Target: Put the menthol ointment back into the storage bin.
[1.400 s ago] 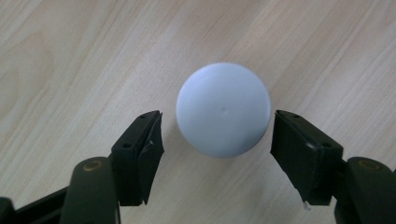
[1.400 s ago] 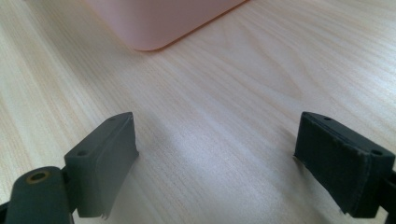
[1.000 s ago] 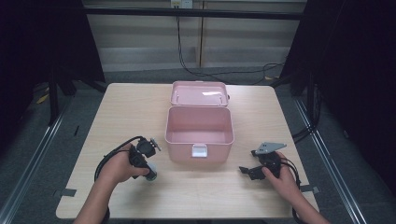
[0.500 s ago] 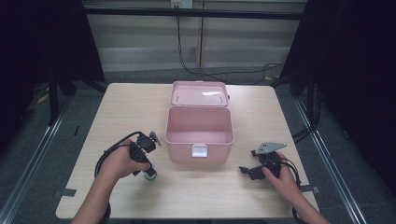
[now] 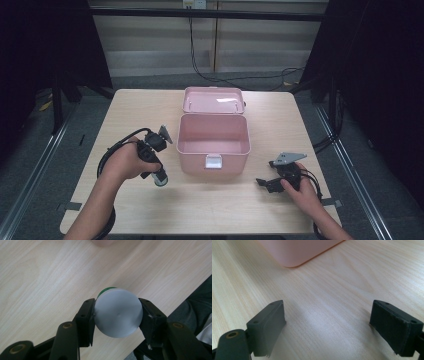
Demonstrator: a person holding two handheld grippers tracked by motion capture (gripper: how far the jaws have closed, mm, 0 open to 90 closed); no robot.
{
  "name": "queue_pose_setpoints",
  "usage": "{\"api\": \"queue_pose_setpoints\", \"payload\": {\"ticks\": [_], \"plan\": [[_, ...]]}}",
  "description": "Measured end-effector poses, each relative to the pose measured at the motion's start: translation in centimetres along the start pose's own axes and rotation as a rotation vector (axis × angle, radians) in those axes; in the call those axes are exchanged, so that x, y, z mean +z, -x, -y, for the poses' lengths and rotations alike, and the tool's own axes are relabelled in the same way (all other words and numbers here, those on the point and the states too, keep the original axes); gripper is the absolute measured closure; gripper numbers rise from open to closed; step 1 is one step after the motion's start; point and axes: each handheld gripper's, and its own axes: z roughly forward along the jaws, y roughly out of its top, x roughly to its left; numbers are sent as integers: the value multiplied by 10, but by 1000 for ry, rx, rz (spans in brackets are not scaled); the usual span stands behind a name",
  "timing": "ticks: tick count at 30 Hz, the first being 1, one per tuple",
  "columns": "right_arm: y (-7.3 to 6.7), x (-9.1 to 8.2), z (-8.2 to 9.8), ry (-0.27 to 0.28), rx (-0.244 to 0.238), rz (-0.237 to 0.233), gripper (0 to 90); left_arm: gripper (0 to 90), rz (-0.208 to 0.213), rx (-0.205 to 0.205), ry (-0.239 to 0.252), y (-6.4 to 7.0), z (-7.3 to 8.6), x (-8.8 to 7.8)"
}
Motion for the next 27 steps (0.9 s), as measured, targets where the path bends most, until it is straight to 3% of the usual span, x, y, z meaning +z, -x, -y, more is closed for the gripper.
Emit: {"api": "queue_pose_setpoints", "payload": {"ticks": [11, 20, 24, 27], "plan": [[0, 0, 0, 0, 1, 0, 122, 503, 10, -23, 10, 3, -17, -20], [0, 0, 0, -2, 0, -1, 121, 503, 13, -59, 10, 1, -28, -31], [0, 0, 0, -2, 0, -1, 122, 503, 14, -92, 18, 0, -35, -37], [0, 0, 0, -2, 0, -1, 122, 503, 13, -93, 19, -1, -37, -40]]}}
